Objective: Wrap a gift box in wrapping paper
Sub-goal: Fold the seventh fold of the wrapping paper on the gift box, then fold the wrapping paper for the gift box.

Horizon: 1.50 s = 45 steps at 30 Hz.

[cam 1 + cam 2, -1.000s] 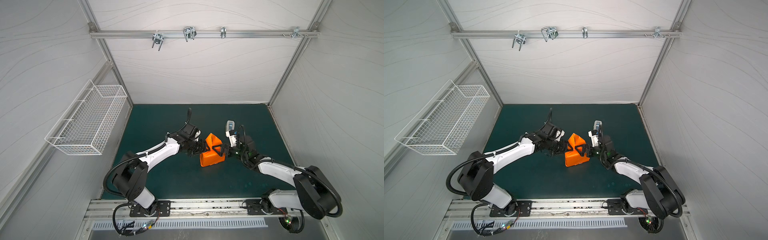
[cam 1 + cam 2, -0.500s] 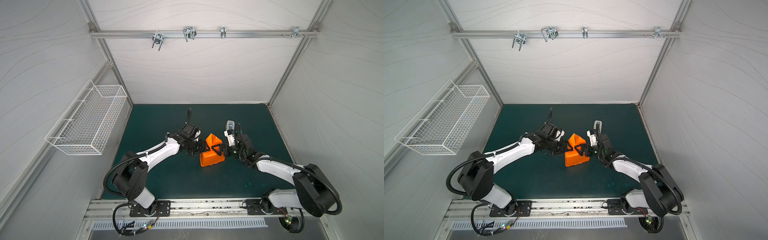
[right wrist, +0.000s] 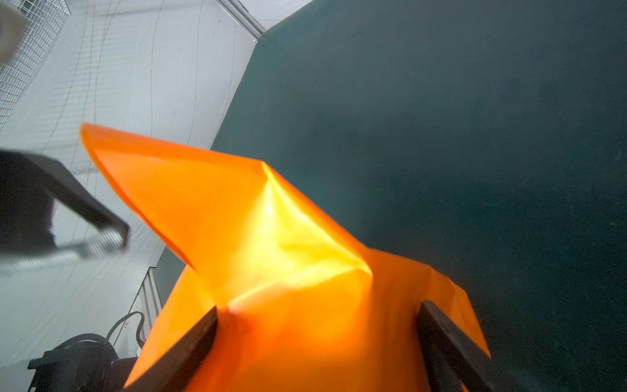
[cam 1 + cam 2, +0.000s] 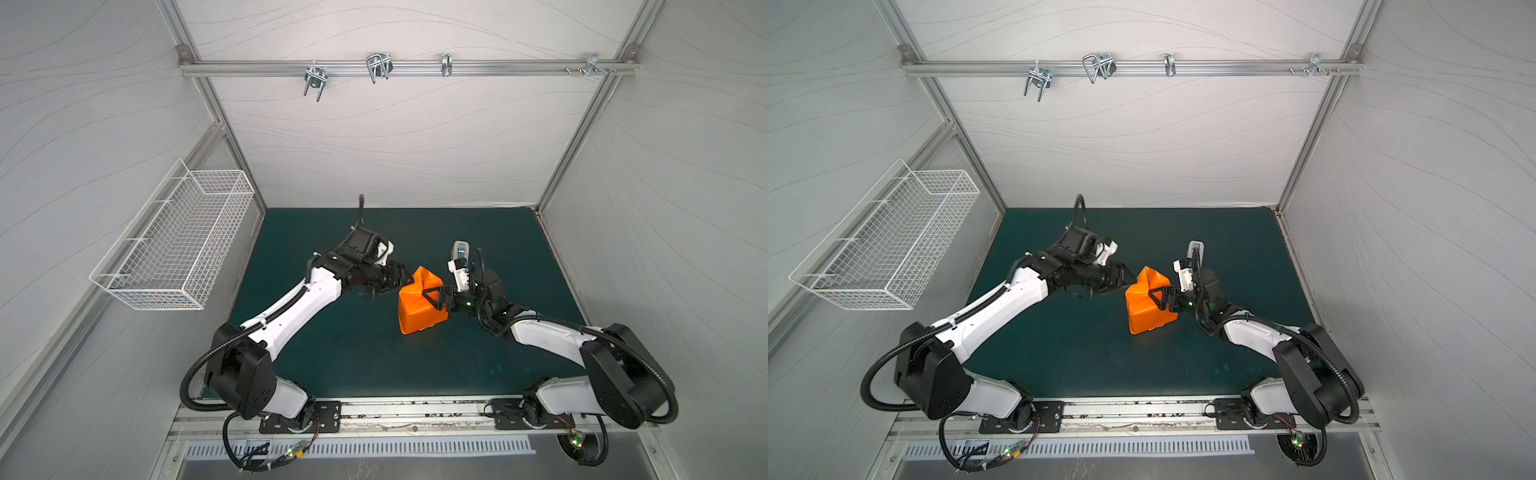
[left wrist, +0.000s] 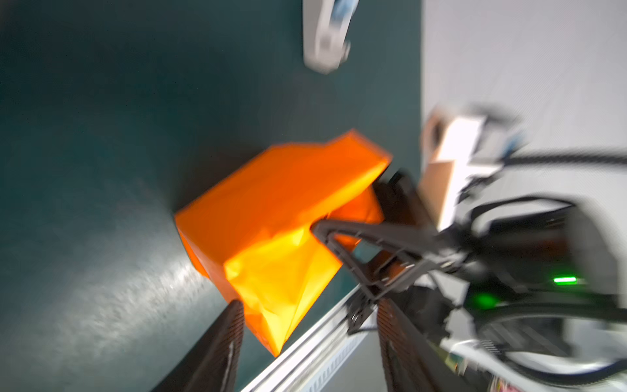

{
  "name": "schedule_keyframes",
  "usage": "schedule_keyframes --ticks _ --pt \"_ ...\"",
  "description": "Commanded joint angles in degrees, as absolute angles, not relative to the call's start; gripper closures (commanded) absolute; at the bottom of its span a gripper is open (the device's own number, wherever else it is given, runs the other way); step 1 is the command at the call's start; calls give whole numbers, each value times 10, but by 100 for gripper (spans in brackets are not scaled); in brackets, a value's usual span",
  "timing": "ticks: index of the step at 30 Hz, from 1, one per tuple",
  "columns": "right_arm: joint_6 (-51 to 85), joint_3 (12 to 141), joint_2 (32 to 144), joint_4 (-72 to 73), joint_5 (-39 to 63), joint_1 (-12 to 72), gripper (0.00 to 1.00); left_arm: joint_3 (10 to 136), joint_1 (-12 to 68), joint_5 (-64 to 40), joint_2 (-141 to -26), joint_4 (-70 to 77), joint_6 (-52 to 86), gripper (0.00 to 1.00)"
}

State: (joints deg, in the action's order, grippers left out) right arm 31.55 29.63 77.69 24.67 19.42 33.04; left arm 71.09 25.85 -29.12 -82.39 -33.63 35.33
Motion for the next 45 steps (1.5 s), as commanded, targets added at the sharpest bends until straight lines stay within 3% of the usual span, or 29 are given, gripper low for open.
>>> schedule_keyframes --ticks 1,7,12,18,31,45 --pt "312 278 788 212 202 338 14 766 206 -296 -863 -359 303 40" --pt "310 279 790 213 203 339 14 837 212 -335 -1025 -339 230 43" --pt "310 279 794 212 203 342 14 780 232 -440 -1078 -166 265 45" --pt "307 283 792 203 201 343 14 745 290 -442 -1043 -129 240 43" --pt "308 286 799 204 203 343 14 633 290 -421 -977 -51 311 41" --pt "298 291 730 150 182 343 3 687 319 -377 -995 -195 220 40"
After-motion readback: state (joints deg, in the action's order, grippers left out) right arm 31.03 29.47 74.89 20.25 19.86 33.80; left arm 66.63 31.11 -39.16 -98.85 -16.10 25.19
